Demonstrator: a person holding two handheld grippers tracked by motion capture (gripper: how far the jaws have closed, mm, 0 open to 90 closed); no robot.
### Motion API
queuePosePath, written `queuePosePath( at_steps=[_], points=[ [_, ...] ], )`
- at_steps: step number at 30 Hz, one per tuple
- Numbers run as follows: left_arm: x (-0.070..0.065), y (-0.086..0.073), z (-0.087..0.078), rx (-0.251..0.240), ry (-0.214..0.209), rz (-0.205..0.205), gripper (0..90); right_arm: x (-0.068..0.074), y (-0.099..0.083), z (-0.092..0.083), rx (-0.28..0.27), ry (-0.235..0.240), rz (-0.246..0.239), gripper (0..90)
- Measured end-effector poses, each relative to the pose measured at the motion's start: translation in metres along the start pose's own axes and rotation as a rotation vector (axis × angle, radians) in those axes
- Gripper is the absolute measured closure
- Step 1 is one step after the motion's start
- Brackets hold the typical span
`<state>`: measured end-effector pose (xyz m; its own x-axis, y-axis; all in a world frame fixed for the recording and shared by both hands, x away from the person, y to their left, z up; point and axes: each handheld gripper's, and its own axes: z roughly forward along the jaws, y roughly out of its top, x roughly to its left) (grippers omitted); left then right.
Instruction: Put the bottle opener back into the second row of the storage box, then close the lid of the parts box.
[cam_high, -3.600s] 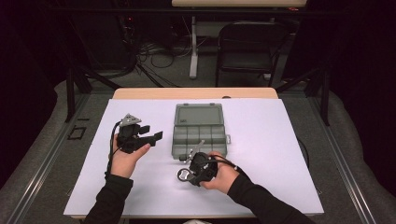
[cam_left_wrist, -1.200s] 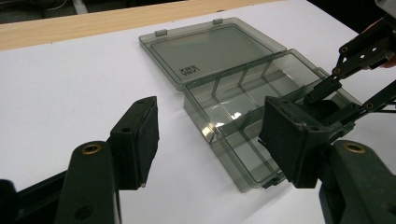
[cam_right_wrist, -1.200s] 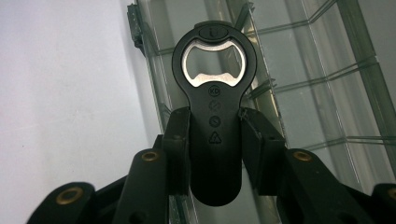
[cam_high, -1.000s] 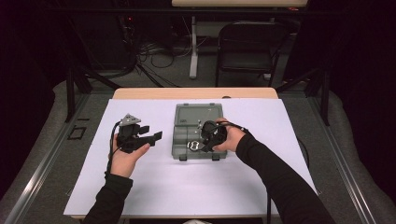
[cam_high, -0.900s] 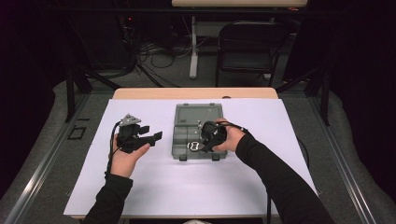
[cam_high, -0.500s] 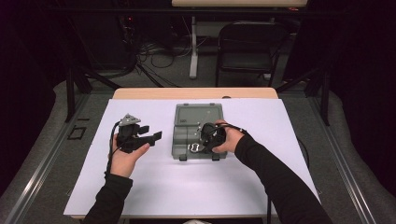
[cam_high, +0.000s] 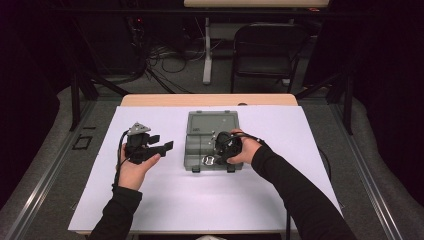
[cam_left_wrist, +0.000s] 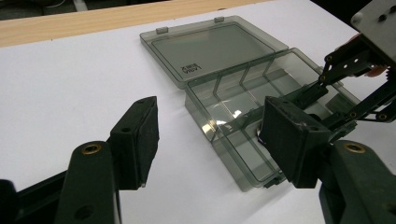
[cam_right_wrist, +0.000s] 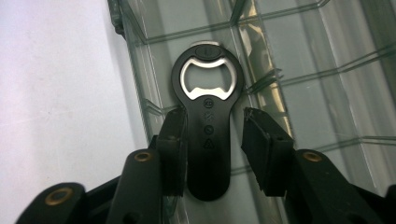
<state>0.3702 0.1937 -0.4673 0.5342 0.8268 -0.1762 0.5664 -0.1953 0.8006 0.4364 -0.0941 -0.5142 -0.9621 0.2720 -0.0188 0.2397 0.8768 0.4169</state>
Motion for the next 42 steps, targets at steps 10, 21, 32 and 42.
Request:
queuePosePath(
  at_steps=[10, 21, 32, 42],
  points=[
    [0.0, 0.0, 0.0, -0.005, 0.0, 0.003, 36.7, 0.005, -0.001, -0.014, -0.058, -0.011, 0.018, 58.5],
    [-0.003, 0.002, 0.002, -0.029, -0.026, 0.007, 40.8, 0.008, 0.003, -0.033, -0.12, -0.085, 0.061, 58.3],
    [-0.006, 0.001, 0.007, -0.013, -0.033, 0.006, 39.1, 0.01, -0.003, -0.04, -0.15, -0.142, 0.112, 53.8],
    [-0.007, 0.001, 0.008, -0.002, -0.053, 0.0, 36.3, 0.009, -0.012, -0.051, -0.184, -0.163, 0.181, 47.7]
  ],
)
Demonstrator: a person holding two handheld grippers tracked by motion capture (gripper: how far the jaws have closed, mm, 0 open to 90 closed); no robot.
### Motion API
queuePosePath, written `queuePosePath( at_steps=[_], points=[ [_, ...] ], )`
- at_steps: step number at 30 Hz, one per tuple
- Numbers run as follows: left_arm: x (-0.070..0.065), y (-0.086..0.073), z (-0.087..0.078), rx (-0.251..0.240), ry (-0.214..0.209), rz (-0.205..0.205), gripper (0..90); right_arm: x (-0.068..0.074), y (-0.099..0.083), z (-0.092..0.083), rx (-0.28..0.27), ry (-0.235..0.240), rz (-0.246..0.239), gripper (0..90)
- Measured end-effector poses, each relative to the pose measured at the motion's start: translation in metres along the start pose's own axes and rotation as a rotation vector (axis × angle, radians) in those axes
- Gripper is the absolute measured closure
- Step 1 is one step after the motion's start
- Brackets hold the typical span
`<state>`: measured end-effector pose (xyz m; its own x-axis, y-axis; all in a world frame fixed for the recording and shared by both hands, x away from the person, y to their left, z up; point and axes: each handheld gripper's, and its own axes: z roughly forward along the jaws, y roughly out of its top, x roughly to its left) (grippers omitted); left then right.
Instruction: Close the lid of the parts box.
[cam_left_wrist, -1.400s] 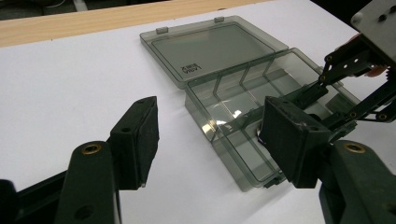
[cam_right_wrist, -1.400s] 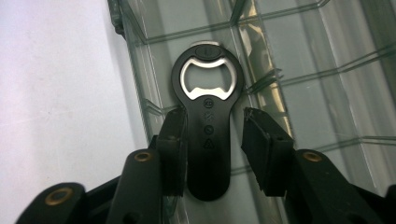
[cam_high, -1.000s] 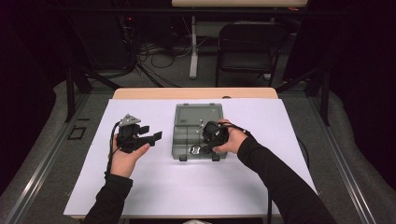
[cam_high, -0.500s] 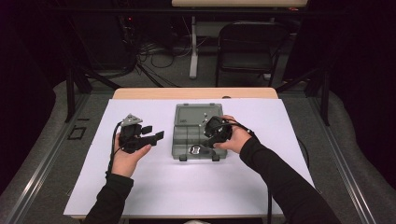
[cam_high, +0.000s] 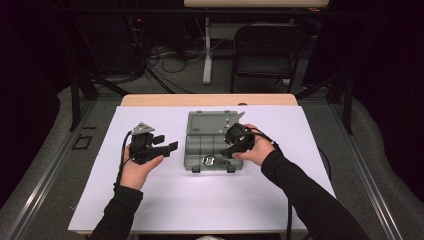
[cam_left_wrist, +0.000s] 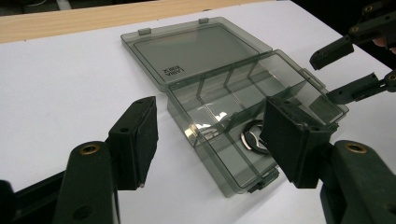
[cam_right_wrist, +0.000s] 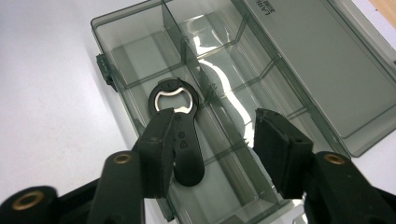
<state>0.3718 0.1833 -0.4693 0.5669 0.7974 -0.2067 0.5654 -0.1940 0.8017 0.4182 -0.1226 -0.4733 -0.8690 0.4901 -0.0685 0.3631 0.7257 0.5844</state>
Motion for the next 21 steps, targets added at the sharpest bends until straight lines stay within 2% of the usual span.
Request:
queuePosePath(
  at_steps=[9, 13, 15, 19, 21],
  points=[
    [-0.005, 0.0, 0.004, 0.018, -0.004, 0.017, 36.3, 0.002, -0.005, -0.007, -0.034, -0.02, 0.04, 43.7],
    [-0.005, 0.0, 0.007, 0.035, -0.011, 0.01, 36.6, 0.006, -0.005, -0.008, -0.025, -0.026, 0.035, 42.8],
    [-0.005, -0.001, 0.007, 0.043, -0.012, 0.002, 36.9, 0.005, -0.005, -0.009, -0.032, -0.047, 0.047, 42.2],
    [-0.006, -0.001, 0.007, 0.044, 0.006, -0.006, 38.5, 0.0, -0.006, -0.014, -0.045, -0.064, 0.098, 45.5],
    [-0.007, 0.0, 0.008, 0.049, 0.006, 0.004, 39.5, -0.002, -0.007, -0.016, -0.055, -0.074, 0.129, 46.8]
  ],
)
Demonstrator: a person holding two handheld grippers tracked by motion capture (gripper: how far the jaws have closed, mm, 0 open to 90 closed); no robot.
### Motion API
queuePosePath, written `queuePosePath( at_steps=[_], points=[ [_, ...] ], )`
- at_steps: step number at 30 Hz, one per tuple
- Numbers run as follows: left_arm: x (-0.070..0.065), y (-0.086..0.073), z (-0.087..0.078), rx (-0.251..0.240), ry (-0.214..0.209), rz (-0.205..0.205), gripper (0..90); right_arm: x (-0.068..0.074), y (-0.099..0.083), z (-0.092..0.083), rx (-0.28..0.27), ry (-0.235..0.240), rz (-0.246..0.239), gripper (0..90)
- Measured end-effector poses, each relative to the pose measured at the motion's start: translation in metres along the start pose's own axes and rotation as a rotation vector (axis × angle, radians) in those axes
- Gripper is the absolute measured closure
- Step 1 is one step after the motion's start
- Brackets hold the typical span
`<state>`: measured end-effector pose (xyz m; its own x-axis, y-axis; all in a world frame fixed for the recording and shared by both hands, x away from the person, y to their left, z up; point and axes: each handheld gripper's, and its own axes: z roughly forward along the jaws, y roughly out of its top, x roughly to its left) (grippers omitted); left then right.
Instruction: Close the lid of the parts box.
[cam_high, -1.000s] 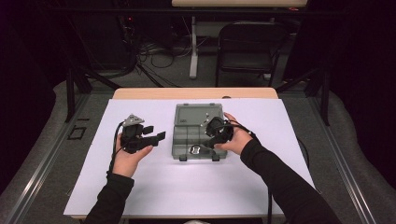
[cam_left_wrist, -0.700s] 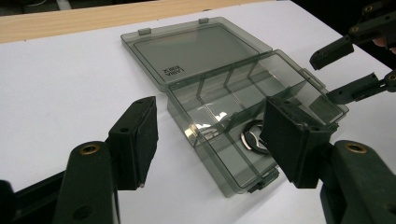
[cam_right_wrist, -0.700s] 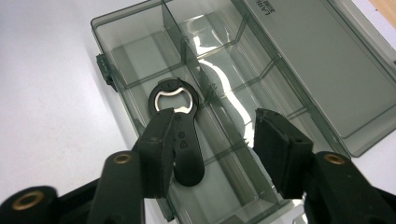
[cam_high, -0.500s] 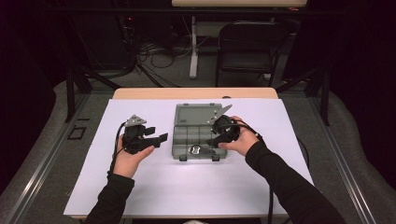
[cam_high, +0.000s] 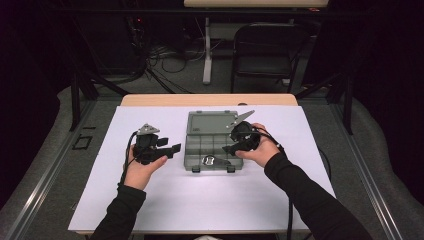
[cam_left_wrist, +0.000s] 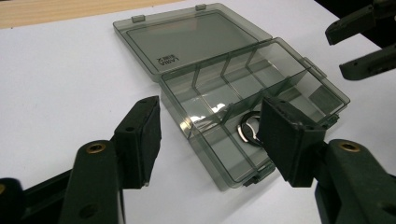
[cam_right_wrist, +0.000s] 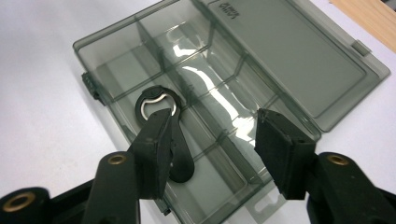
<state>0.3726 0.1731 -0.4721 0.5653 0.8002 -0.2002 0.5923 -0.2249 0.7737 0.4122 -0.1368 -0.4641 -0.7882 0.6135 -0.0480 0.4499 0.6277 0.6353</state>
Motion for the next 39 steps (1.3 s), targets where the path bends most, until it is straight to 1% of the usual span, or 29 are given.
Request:
queuePosePath(
  at_steps=[1, 3, 4, 5, 6, 10, 11, 14, 15, 18, 20, 23, 26, 29, 33, 34, 37, 39],
  points=[
    [-0.001, 0.0, 0.001, 0.002, 0.007, -0.001, 40.1, -0.002, 0.0, -0.002, 0.004, 0.0, 0.014, 47.9],
    [-0.002, 0.001, 0.003, 0.011, 0.004, 0.004, 40.9, -0.004, 0.0, -0.004, 0.002, -0.011, 0.032, 48.7],
    [-0.002, 0.002, 0.005, 0.015, -0.001, 0.003, 41.5, -0.005, -0.001, -0.004, -0.008, -0.022, 0.045, 48.7],
    [-0.003, 0.003, 0.006, 0.018, -0.002, 0.002, 41.7, -0.006, 0.0, -0.006, -0.002, -0.027, 0.051, 48.7],
    [-0.003, 0.004, 0.007, 0.021, -0.003, 0.004, 42.3, -0.007, 0.0, -0.006, -0.014, -0.034, 0.059, 48.8],
    [-0.004, 0.007, 0.012, 0.025, -0.004, -0.005, 43.5, -0.01, 0.0, -0.009, -0.017, -0.038, 0.088, 49.5],
    [-0.004, 0.008, 0.013, 0.03, -0.001, -0.005, 43.7, -0.01, 0.0, -0.009, -0.022, -0.042, 0.091, 49.5],
    [-0.003, 0.011, 0.013, 0.022, 0.003, -0.01, 44.2, -0.011, 0.0, -0.011, -0.028, -0.051, 0.099, 49.8],
    [-0.004, 0.012, 0.013, 0.017, 0.001, -0.02, 44.2, -0.011, 0.0, -0.011, -0.03, -0.054, 0.104, 49.7],
    [-0.003, 0.014, 0.015, 0.021, -0.007, -0.022, 44.3, -0.013, 0.001, -0.012, -0.035, -0.051, 0.121, 49.7],
    [-0.002, 0.016, 0.017, 0.021, -0.01, -0.03, 44.5, -0.014, 0.003, -0.013, -0.034, -0.061, 0.121, 49.8],
    [-0.001, 0.019, 0.019, 0.034, -0.018, -0.042, 46.0, -0.016, 0.005, -0.016, -0.036, -0.066, 0.125, 50.1],
    [0.0, 0.022, 0.021, 0.045, -0.016, -0.045, 47.5, -0.018, 0.008, -0.017, -0.038, -0.073, 0.135, 50.1],
    [0.002, 0.025, 0.024, 0.056, -0.014, -0.044, 48.9, -0.022, 0.009, -0.017, -0.038, -0.075, 0.16, 49.7],
    [0.005, 0.03, 0.028, 0.077, 0.005, -0.037, 50.2, -0.026, 0.012, -0.016, -0.025, -0.096, 0.161, 49.5],
    [0.005, 0.031, 0.028, 0.079, 0.004, -0.039, 50.9, -0.027, 0.014, -0.017, -0.028, -0.103, 0.168, 49.5],
    [0.007, 0.036, 0.031, 0.095, -0.001, -0.049, 55.0, -0.031, 0.018, -0.019, -0.028, -0.116, 0.169, 49.4],
    [0.008, 0.038, 0.033, 0.103, 0.003, -0.045, 55.5, -0.034, 0.022, -0.02, -0.018, -0.128, 0.169, 48.9]
  ],
)
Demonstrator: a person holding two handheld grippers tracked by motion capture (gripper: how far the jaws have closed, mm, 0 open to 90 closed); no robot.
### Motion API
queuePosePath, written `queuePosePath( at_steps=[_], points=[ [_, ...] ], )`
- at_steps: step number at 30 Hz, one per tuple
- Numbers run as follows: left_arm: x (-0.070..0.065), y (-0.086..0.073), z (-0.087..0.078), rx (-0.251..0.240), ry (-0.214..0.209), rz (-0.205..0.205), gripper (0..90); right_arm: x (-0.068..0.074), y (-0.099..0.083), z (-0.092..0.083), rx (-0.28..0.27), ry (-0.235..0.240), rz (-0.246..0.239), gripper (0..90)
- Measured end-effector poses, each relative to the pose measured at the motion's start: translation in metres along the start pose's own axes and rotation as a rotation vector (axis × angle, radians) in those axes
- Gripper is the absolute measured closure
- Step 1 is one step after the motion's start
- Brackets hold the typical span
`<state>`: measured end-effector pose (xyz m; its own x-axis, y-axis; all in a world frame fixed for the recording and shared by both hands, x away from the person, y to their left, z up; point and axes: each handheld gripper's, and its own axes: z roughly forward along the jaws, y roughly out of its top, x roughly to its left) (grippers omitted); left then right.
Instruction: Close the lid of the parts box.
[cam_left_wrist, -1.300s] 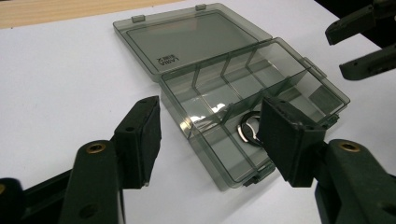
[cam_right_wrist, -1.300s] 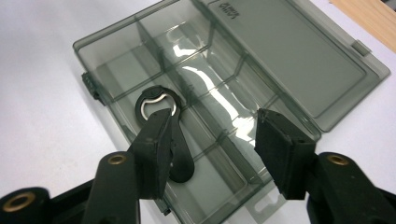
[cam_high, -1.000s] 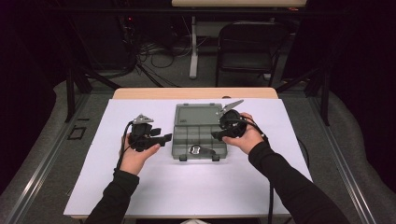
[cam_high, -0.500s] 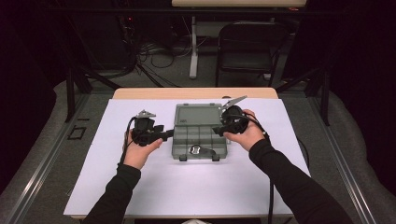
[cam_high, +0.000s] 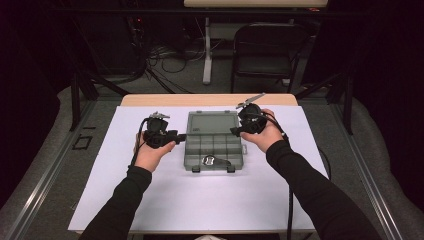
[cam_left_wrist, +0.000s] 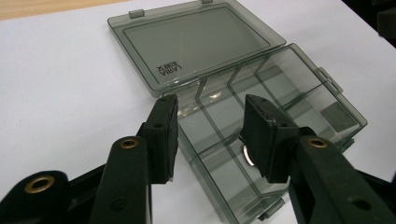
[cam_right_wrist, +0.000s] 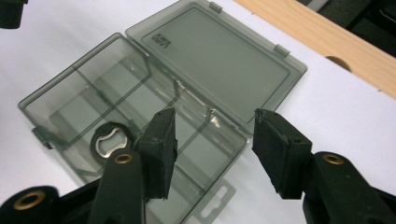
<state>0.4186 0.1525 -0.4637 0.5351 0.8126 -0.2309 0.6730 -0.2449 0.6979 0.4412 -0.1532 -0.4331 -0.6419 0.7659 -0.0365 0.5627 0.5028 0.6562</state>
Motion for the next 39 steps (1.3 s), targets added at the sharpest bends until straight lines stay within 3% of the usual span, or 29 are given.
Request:
queuePosePath(
  at_steps=[8, 17, 21, 33, 39],
  points=[
    [-0.001, 0.015, 0.005, 0.006, 0.019, 0.027, 56.2, -0.013, 0.016, 0.006, 0.017, -0.03, 0.038, 49.4],
    [0.006, 0.021, 0.023, 0.038, 0.018, 0.003, 59.1, -0.027, 0.027, 0.022, 0.067, -0.064, 0.088, 50.5],
    [0.009, 0.023, 0.029, 0.05, 0.025, -0.005, 60.9, -0.033, 0.032, 0.032, 0.065, -0.075, 0.118, 51.1],
    [0.011, 0.028, 0.04, 0.052, 0.04, -0.013, 64.2, -0.035, 0.04, 0.05, 0.062, -0.107, 0.142, 56.3],
    [0.013, 0.027, 0.045, 0.053, 0.045, -0.025, 65.9, -0.039, 0.038, 0.059, 0.063, -0.108, 0.166, 52.8]
  ],
)
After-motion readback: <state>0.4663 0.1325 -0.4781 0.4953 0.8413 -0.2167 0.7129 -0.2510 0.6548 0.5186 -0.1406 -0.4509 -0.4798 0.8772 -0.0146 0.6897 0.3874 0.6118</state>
